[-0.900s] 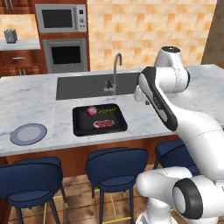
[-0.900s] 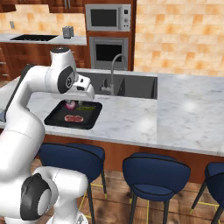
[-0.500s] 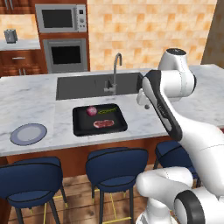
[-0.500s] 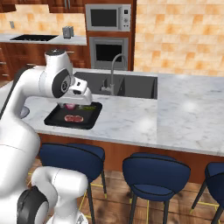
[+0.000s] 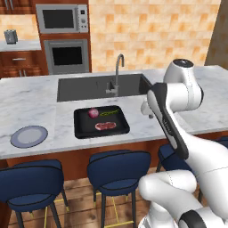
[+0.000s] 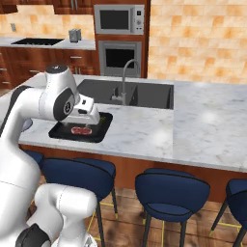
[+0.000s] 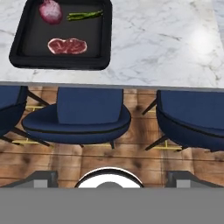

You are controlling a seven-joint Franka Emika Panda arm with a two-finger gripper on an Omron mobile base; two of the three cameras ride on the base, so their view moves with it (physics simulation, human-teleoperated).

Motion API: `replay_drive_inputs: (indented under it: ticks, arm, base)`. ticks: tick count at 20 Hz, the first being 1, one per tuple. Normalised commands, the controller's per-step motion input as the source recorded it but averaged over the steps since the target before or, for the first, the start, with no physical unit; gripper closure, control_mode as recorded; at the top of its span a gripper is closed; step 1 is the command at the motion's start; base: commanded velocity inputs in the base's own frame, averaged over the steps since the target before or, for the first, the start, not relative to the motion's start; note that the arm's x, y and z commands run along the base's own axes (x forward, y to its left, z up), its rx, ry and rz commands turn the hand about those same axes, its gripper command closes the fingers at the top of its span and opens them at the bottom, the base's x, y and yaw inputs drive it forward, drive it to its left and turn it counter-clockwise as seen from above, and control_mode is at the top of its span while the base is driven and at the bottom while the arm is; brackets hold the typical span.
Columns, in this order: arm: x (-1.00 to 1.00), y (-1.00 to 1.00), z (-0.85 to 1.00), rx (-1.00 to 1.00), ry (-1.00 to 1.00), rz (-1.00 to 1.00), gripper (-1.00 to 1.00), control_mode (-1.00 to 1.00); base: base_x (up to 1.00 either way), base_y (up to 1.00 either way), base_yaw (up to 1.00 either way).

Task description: Create a steak meal by picking up the steak and asparagus from the tray and placing them on the plate. Leave the pomegranate on the tray.

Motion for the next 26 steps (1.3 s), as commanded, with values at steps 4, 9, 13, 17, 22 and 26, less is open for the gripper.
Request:
replay_drive_inputs:
  ticks: [4,9,13,17,22,26]
  arm:
    - [0.00,0.00,0.00,0.00,0.00,0.00,-1.00,1.00]
    - [0.00,0.00,0.00,0.00,0.00,0.00,-1.00,1.00]
    - [0.00,0.00,0.00,0.00,0.00,0.00,-1.00,1.00]
    - [0.00,0.00,0.00,0.00,0.00,0.00,-1.00,1.00]
    - [0.00,0.00,0.00,0.00,0.00,0.00,-1.00,1.00]
    - [0.00,0.00,0.00,0.00,0.00,0.00,-1.00,1.00]
  base:
    - [-0.09,0.02,0.00]
    - [-0.52,0.24,0.03]
    - [-0.62,0.37,0.05]
    - [-0.24,0.67,0.06]
    - [0.00,0.83,0.03]
    - [0.08,0.78,0.00]
